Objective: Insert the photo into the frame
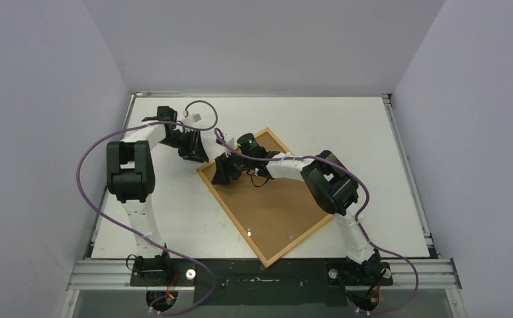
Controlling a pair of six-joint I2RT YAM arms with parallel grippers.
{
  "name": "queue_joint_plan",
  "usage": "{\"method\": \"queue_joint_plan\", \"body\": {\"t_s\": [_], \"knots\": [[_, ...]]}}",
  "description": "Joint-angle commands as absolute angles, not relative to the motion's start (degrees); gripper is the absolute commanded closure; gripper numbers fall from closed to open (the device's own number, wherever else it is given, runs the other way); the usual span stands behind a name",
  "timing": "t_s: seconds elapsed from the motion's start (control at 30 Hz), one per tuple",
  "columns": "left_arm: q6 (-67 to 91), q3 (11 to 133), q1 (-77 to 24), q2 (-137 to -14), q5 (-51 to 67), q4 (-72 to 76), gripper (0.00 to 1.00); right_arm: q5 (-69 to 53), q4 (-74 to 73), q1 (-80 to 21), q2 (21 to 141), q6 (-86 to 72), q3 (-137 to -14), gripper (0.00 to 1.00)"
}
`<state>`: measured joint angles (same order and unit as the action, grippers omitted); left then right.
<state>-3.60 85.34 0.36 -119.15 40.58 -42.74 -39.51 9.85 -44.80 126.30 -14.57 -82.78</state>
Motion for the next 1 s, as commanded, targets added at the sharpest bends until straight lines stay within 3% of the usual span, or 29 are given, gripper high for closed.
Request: {"method": "queue_joint_plan", "body": {"t_s": [0.0, 0.3, 0.6, 0.97], "knots": [[-8.08, 89.70, 0.44, -115.74, 38.55, -44.20, 0.67, -41.53, 13.93, -44.64, 126.65, -14.18, -83.72, 0.46], [-10.66, 87.79, 0.42, -118.98, 37.85, -44.30, 0.65, -42.70, 14.68, -44.90, 127.10, -14.26, -83.58, 0.47], [-11.72, 87.67, -1.75, -120.94, 36.65, -44.21, 0.74, -42.71, 15.19, -45.76, 128.13, -14.51, -83.58, 0.48], [-11.84, 86.84, -2.11, -121.99, 35.93, -44.06, 0.78, -42.95, 15.67, -45.97, 128.43, -14.77, -82.90, 0.49]]}}
